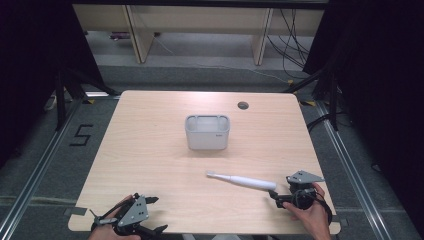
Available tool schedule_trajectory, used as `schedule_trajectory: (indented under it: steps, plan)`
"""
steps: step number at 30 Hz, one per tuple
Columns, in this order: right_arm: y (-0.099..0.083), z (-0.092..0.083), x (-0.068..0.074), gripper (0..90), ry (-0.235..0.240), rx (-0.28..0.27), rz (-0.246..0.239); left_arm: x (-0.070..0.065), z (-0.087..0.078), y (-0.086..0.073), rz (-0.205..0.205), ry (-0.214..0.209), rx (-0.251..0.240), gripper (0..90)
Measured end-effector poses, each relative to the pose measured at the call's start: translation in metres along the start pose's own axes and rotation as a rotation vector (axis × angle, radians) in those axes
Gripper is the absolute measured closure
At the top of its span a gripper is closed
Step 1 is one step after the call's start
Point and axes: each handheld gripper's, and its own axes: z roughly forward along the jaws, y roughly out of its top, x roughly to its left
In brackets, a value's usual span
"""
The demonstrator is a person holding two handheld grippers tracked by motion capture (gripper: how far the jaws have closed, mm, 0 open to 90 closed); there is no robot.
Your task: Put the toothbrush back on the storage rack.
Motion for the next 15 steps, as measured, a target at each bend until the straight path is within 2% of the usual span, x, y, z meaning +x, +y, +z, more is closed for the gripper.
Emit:
schedule_trajectory:
  steps: [1, 3, 4, 5, 7, 8, 10, 11, 13, 14, 15]
  plan:
    - [0.0000, 0.0000, 0.0000, 15.6, 0.000, 0.000, 0.000, 0.0000, 0.0000, 0.0000, 0.000, 0.000, 0.000, 14.7]
    - [0.0012, 0.0010, -0.0028, 15.8, 0.003, -0.012, -0.053, 0.0006, -0.0007, -0.0001, 0.013, 0.004, 0.009, 14.7]
    - [0.0022, 0.0005, -0.0018, 15.9, 0.017, -0.006, -0.038, 0.0006, -0.0007, -0.0001, 0.013, 0.004, 0.009, 14.7]
    - [0.0027, 0.0005, -0.0029, 15.9, 0.021, 0.003, -0.053, 0.0015, -0.0011, 0.0003, 0.016, -0.003, 0.020, 14.7]
    - [0.0033, 0.0000, -0.0019, 16.0, 0.011, 0.002, -0.053, -0.0001, 0.0002, 0.0000, -0.001, -0.001, 0.002, 14.7]
    - [0.0039, -0.0011, -0.0006, 16.0, 0.013, 0.008, -0.031, -0.0003, 0.0001, -0.0002, 0.002, 0.001, 0.002, 14.7]
    - [0.0050, -0.0010, -0.0014, 16.4, -0.025, -0.028, -0.086, 0.0013, -0.0008, 0.0000, 0.014, -0.005, 0.019, 14.7]
    - [0.0055, -0.0024, 0.0034, 16.4, -0.013, -0.003, -0.026, 0.0014, -0.0007, 0.0000, 0.013, -0.005, 0.020, 14.7]
    - [0.0077, -0.0018, 0.0001, 16.7, -0.032, -0.027, -0.098, 0.0014, -0.0009, 0.0000, 0.016, -0.006, 0.021, 14.7]
    - [0.0081, -0.0020, 0.0035, 16.7, -0.024, -0.023, -0.067, 0.0003, -0.0001, -0.0002, 0.003, -0.006, 0.009, 14.7]
    - [0.0097, -0.0030, 0.0033, 16.7, -0.019, -0.020, -0.084, 0.0004, -0.0001, -0.0002, 0.004, -0.007, 0.010, 14.7]
